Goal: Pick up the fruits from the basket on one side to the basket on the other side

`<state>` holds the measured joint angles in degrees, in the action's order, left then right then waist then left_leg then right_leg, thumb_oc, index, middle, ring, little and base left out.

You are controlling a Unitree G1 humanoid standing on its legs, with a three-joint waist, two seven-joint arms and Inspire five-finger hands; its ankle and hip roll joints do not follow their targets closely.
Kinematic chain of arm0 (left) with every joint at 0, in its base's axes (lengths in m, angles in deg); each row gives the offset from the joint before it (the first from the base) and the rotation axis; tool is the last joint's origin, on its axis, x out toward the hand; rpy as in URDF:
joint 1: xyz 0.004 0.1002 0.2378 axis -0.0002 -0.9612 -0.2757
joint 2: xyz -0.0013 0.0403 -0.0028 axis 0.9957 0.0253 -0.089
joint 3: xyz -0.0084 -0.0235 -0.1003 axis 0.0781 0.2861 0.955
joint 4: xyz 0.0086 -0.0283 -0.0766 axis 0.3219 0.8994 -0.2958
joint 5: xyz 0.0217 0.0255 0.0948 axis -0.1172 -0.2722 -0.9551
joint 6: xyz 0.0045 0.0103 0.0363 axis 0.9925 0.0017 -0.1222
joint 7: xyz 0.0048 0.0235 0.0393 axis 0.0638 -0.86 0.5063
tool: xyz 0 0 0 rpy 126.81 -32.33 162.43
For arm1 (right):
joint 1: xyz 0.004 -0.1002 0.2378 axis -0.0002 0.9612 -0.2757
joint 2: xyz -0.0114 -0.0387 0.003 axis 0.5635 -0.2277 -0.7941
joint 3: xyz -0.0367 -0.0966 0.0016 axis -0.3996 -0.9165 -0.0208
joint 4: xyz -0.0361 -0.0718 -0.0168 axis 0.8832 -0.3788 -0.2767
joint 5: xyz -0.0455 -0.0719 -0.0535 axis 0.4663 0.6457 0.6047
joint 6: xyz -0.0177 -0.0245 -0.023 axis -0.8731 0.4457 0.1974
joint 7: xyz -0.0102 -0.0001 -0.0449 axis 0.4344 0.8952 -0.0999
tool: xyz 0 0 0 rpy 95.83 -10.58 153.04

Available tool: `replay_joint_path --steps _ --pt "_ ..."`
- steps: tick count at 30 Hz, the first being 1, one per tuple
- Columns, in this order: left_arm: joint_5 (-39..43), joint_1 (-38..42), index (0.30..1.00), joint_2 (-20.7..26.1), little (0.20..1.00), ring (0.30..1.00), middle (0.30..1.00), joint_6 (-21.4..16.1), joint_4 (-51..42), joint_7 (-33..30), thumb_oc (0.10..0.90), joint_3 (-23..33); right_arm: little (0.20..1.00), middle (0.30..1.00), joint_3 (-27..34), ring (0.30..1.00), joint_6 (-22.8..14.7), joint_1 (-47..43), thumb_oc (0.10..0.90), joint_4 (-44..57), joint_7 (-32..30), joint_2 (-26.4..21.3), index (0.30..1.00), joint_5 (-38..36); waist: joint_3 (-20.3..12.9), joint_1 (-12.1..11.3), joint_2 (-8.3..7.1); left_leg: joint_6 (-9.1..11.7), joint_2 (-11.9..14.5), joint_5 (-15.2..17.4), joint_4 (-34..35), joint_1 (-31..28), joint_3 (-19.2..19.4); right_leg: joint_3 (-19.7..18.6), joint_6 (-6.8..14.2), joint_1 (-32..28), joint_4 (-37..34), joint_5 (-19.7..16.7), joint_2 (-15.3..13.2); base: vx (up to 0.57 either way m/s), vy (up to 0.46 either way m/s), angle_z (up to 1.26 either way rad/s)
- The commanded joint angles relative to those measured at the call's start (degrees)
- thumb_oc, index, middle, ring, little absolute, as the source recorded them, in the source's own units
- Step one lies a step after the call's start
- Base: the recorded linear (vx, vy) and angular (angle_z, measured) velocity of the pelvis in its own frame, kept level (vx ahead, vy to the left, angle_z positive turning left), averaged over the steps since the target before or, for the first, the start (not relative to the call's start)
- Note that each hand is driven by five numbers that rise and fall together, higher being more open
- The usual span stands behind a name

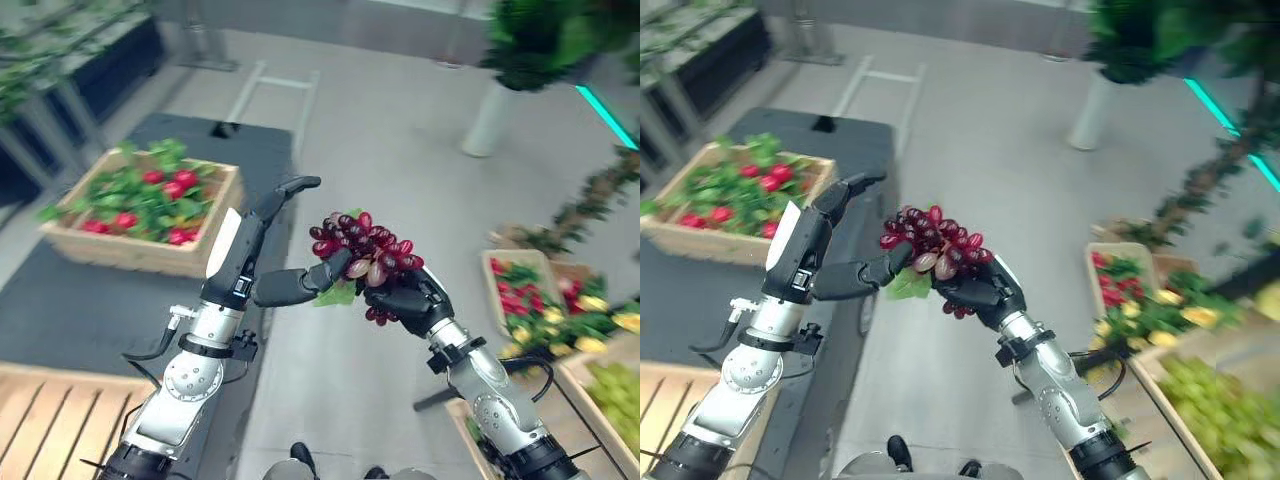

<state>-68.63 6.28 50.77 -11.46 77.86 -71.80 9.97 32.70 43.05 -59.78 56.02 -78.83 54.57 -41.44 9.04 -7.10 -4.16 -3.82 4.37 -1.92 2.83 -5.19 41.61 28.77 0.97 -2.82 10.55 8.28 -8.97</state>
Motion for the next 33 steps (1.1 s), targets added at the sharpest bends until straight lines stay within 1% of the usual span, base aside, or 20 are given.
replay_joint_path --steps 1,4,7,10,13,14,15,16,17,18,20,21,23,24,25,27,30,33 --pt "-0.60 9.03 0.900 -2.80 0.900 0.900 0.900 -5.14 -0.41 -2.85 0.800 -0.40 0.300 0.300 2.36 0.300 -8.08 -4.50 0.400 6.98 2.77 0.34 0.300 0.57 -4.10 2.69 2.24 6.46 -2.43 -0.48 1.21 5.30 -11.27 -2.40 6.91 -10.46 -13.09 -4.31 1.01 -0.15 -0.221 -1.12" --pt "-0.85 9.88 0.900 -3.97 0.900 0.900 0.900 -5.35 0.17 -2.50 0.800 -1.08 0.300 0.300 2.72 0.300 -8.69 -4.16 0.400 6.48 2.43 0.36 0.300 1.24 -3.96 3.49 2.18 7.43 -1.60 -1.44 1.47 5.91 -11.82 -3.56 6.31 -9.62 -15.00 -5.75 2.20 -0.16 -0.257 -0.74" --pt "-0.67 10.57 0.900 -4.89 0.900 0.900 0.900 -5.85 0.62 -2.08 0.800 -1.64 0.300 0.300 3.65 0.300 -9.08 -3.81 0.400 6.45 1.92 0.28 0.300 1.77 -3.69 4.43 2.18 8.54 -0.19 -2.76 1.57 6.80 -12.20 -4.24 5.70 -8.20 -15.55 -6.62 3.07 -0.16 -0.218 -0.40" --pt "1.00 10.47 0.900 -5.62 0.900 0.900 0.900 -6.91 0.54 -0.83 0.800 -1.71 0.300 0.300 5.06 0.300 -9.22 -2.84 0.400 7.40 1.60 -0.19 0.300 2.42 -3.31 5.68 2.37 10.17 1.78 -4.66 1.68 8.02 -13.03 -5.20 4.95 -6.17 -15.55 -7.43 4.33 -0.21 -0.226 -0.06" --pt "1.55 10.10 0.900 -5.85 0.900 0.900 0.900 -7.12 -0.04 -0.51 0.800 -1.89 0.300 0.300 6.13 0.300 -9.08 -1.63 0.400 8.31 1.78 -0.70 0.300 2.79 -3.18 6.43 2.30 10.61 2.24 -5.14 1.40 8.58 -13.47 -5.89 4.61 -5.47 -15.55 -7.79 4.86 -0.13 -0.108 -0.06" --pt "1.89 9.93 0.900 -5.95 0.900 0.900 0.900 -6.90 -0.24 -0.61 0.800 -1.90 0.300 0.300 6.58 0.300 -8.95 -1.34 0.400 8.44 2.42 -1.14 0.300 2.59 -3.19 6.34 1.91 10.08 1.75 -3.79 -0.04 8.72 -16.30 -7.21 4.30 -5.02 -15.55 -7.69 4.91 -0.09 -0.047 -0.04" --pt "1.64 9.64 0.900 -6.02 0.900 0.900 0.900 -6.85 -0.24 -0.92 0.800 -1.76 0.300 0.300 6.78 0.300 -8.88 -1.34 0.400 8.28 3.19 -1.31 0.300 2.44 -3.20 5.87 1.60 9.65 0.92 -2.29 -1.41 8.84 -20.14 -8.77 4.16 -4.76 -15.55 -7.59 4.91 -0.08 -0.031 -0.11" --pt "1.58 9.50 0.900 -6.04 0.900 0.900 0.900 -6.94 -0.21 -0.94 0.800 -1.72 0.300 0.300 6.87 0.300 -8.91 -1.38 0.400 8.15 3.42 -1.37 0.300 2.38 -3.19 5.64 1.46 9.50 0.55 -1.59 -2.03 8.91 -21.77 -9.45 4.12 -4.68 -15.55 -7.54 4.91 -0.10 0.011 -0.30" --pt "1.79 9.06 0.900 -5.97 0.900 0.900 0.900 -6.58 -0.57 -1.10 0.800 -1.13 0.300 0.300 7.33 0.300 -8.44 -1.65 0.400 8.08 4.48 -1.76 0.300 1.89 -3.14 4.98 1.06 8.72 -0.48 -1.32 -3.35 9.56 -26.09 -11.19 3.63 -3.89 -15.55 -8.20 4.90 -0.09 0.047 -0.56" --pt "1.93 8.71 0.900 -5.84 0.900 0.900 0.900 -5.96 -1.02 -1.43 0.800 -0.58 0.300 0.300 7.62 0.300 -7.59 -2.12 0.400 8.15 5.16 -2.11 0.300 1.25 -3.43 4.34 0.74 8.60 -1.37 -0.33 -4.20 9.66 -31.08 -13.59 3.47 -3.48 -15.55 -8.15 4.95 -0.08 0.063 -0.61" --pt "2.19 8.11 0.900 -5.68 0.900 0.900 0.900 -5.32 -1.39 -1.38 0.800 0.67 0.300 0.300 8.16 0.300 -5.56 -2.80 0.400 8.39 6.13 -2.49 0.300 0.21 -4.03 3.72 0.39 8.66 -2.58 0.95 -6.19 10.13 -36.71 -16.97 3.41 -2.78 -15.55 -8.30 4.81 0.00 0.124 -0.85" --pt "2.42 7.49 0.900 -5.66 0.900 0.900 0.900 -4.57 -1.95 -1.07 0.800 1.73 0.300 0.300 8.29 0.300 -3.71 -3.33 0.400 8.85 6.44 -2.60 0.300 0.09 -4.63 3.14 0.27 8.56 -4.01 2.51 -8.21 10.25 -41.24 -20.05 3.47 -2.41 -15.55 -8.39 4.54 0.00 0.190 -0.95" --pt "2.77 7.22 0.900 -5.97 0.900 0.900 0.900 -3.79 -2.80 -0.10 0.800 2.42 0.300 0.300 8.48 0.300 -2.52 -3.37 0.400 9.68 6.18 -2.38 0.300 0.11 -5.31 3.13 0.65 8.36 -4.27 3.03 -7.63 9.40 -42.30 -21.34 3.73 -2.30 -15.55 -8.25 4.35 0.01 0.239 -0.91" --pt "3.14 7.18 0.900 -6.03 0.900 0.900 0.900 -3.95 -2.75 0.57 0.800 2.32 0.300 0.300 8.64 0.300 -2.79 -2.93 0.400 9.88 5.79 -2.14 0.300 0.09 -5.71 3.60 1.28 8.22 -3.78 2.72 -5.67 7.93 -41.37 -21.40 3.99 -2.36 -15.55 -8.14 4.17 0.02 0.246 -0.84" --pt "3.43 7.23 0.900 -6.00 0.900 0.900 0.900 -4.06 -2.70 0.82 0.800 2.20 0.300 0.300 8.67 0.300 -2.90 -2.76 0.400 9.96 5.56 -2.03 0.300 -0.03 -5.83 3.78 1.50 8.15 -3.69 2.67 -5.07 7.40 -41.05 -21.36 4.13 -2.36 -15.55 -8.12 4.06 0.04 0.272 -0.66" --pt "4.82 7.89 0.900 -6.10 0.900 0.900 0.900 -3.95 -2.09 1.39 0.800 1.43 0.300 0.300 8.81 0.300 -3.46 -1.68 0.400 9.69 5.48 -0.52 0.300 -0.07 -6.54 4.84 2.70 7.39 -3.83 2.53 -0.35 3.64 -40.03 -21.44 5.83 -1.87 -15.55 -8.77 2.87 0.05 0.308 -0.72" --pt "7.22 7.82 0.900 -6.11 0.900 0.900 0.900 -4.04 -2.26 3.98 0.800 1.53 0.300 0.300 9.36 0.300 -3.33 -0.52 0.400 9.89 4.77 0.25 0.300 -1.08 -6.50 5.37 3.32 6.11 -5.08 3.65 0.65 1.70 -40.23 -21.72 7.96 -1.02 -14.70 -10.15 0.74 0.03 0.262 -0.40" --pt "8.71 7.49 0.900 -5.66 0.900 0.900 0.900 -3.98 -2.62 5.64 0.800 1.80 0.300 0.300 9.46 0.300 -3.85 0.24 0.400 9.38 4.10 0.60 0.300 -1.42 -6.00 5.58 3.56 5.02 -5.87 4.39 0.38 1.23 -39.76 -21.90 9.22 0.73 -12.10 -10.33 -0.97 0.00 0.264 -0.04"
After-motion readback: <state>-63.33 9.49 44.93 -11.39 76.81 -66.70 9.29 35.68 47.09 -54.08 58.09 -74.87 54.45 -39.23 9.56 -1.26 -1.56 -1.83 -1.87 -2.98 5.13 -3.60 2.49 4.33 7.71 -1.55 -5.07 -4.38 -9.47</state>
